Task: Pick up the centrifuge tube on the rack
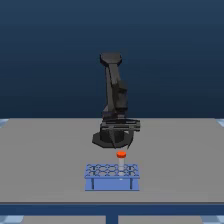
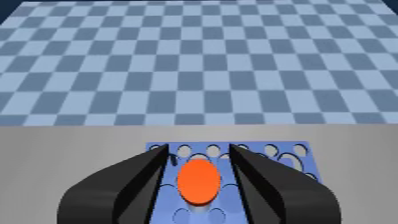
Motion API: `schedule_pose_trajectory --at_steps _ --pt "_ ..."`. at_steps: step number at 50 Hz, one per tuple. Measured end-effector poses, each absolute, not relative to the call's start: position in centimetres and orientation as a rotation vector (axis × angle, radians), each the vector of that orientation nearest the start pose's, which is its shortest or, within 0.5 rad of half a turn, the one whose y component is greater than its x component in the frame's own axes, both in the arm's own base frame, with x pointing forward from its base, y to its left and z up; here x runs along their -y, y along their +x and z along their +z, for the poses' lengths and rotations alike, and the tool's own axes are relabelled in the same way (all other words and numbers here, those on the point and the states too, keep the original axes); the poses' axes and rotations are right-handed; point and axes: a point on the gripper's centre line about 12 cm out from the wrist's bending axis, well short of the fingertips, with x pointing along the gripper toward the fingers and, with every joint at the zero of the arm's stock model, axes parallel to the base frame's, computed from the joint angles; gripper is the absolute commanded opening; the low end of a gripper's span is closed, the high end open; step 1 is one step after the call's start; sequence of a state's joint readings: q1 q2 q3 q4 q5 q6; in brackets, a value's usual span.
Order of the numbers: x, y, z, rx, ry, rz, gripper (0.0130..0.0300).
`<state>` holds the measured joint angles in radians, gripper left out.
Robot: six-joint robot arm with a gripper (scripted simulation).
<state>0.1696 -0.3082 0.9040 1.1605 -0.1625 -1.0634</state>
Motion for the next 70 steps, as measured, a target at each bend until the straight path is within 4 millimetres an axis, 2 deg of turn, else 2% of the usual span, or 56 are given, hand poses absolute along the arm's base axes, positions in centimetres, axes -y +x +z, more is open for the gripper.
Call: schedule_pose_trajectory --at_steps 38,70 --pt "-3.6 31.2 19.8 -0.524 -0.009 0.004 0.03" --pt "-3.7 31.2 17.9 -0.532 -0.015 0.009 0.03"
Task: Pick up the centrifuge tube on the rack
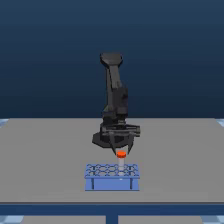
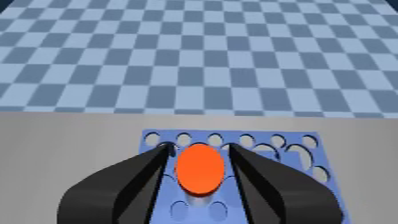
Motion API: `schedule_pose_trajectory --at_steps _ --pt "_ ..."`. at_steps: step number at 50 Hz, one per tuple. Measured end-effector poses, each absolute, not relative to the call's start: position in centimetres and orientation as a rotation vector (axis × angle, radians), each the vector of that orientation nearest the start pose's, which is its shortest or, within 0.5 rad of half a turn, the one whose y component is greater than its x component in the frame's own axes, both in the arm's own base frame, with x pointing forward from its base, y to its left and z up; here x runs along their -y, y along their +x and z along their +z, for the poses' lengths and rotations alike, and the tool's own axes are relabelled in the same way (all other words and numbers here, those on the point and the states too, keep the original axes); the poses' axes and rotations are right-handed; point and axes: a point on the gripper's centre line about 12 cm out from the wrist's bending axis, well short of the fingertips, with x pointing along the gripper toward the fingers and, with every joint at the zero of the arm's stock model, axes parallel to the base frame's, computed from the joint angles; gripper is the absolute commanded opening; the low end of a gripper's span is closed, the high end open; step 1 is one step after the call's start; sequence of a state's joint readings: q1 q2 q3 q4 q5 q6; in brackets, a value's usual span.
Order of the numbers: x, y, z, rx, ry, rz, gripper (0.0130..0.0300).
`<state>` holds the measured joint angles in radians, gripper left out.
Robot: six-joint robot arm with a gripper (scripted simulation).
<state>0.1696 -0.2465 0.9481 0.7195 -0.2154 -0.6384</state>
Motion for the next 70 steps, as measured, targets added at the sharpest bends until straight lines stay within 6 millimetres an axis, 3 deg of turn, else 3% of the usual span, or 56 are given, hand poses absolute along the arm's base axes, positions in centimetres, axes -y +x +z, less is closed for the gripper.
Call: schedule_pose_trajectory --at_steps 38,39,70 --pt "-3.6 31.3 16.3 -0.527 -0.002 0.002 0.03" --pt "-3.6 31.3 16.3 -0.526 -0.002 0.002 0.013" --pt "-3.6 31.3 16.4 -0.525 0.0 -0.001 0.013"
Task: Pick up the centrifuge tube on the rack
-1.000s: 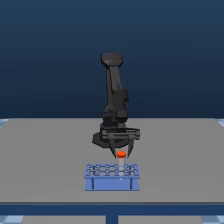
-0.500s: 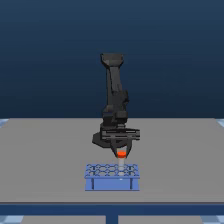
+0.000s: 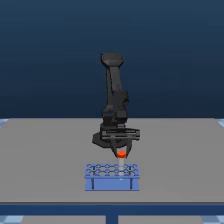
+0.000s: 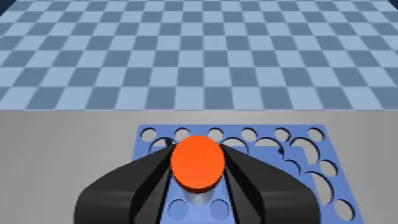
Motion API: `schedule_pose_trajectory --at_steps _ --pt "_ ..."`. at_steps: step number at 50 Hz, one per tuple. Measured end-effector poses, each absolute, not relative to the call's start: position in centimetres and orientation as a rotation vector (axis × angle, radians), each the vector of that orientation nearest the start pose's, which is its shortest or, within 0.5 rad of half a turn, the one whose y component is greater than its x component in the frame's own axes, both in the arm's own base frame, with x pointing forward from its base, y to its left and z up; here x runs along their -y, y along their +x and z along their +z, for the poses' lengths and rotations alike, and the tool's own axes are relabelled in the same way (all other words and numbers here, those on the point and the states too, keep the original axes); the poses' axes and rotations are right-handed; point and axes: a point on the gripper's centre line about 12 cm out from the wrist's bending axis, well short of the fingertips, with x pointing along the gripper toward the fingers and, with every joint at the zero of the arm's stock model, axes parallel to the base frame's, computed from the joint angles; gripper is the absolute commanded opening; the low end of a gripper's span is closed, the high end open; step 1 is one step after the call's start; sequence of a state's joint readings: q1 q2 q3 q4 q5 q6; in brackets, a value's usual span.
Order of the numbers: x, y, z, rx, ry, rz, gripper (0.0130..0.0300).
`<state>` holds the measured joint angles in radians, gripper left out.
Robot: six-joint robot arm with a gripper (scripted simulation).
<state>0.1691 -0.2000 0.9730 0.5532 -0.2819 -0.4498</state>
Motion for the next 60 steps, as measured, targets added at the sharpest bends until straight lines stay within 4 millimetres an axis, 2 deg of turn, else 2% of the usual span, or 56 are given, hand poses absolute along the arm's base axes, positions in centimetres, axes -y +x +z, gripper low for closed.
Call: schedule_pose_trajectory --at_steps 60 --pt "-3.5 31.3 20.5 -0.522 0.02 -0.011 0.013"
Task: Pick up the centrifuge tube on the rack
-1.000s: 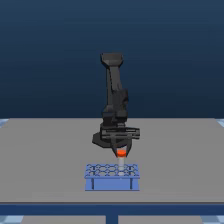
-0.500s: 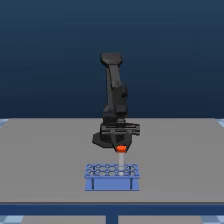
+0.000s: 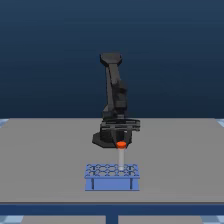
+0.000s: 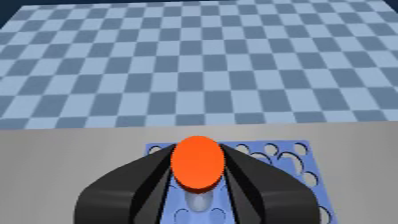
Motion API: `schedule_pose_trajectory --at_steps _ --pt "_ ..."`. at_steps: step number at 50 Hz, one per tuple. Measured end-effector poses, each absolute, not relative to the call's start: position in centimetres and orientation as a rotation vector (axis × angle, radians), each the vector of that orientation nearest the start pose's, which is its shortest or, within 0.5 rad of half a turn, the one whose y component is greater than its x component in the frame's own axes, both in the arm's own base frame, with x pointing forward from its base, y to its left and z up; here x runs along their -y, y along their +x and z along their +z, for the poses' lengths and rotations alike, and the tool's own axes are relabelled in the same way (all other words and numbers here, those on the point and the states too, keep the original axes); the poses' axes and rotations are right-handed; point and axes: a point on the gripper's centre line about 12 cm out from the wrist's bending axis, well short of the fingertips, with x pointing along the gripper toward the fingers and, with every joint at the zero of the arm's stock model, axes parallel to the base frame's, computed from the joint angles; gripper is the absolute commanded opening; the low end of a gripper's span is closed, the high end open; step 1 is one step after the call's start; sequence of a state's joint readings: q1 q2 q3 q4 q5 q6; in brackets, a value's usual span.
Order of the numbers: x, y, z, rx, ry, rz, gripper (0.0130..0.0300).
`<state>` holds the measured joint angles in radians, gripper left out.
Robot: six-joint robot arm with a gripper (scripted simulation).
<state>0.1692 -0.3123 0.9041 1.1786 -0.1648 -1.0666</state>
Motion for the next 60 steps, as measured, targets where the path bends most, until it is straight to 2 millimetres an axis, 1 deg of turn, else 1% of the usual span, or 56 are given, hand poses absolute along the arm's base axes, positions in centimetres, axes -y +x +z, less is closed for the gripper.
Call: schedule_pose_trajectory --at_steps 60 --pt "-3.6 31.3 24.1 -0.522 0.023 -0.003 0.013"
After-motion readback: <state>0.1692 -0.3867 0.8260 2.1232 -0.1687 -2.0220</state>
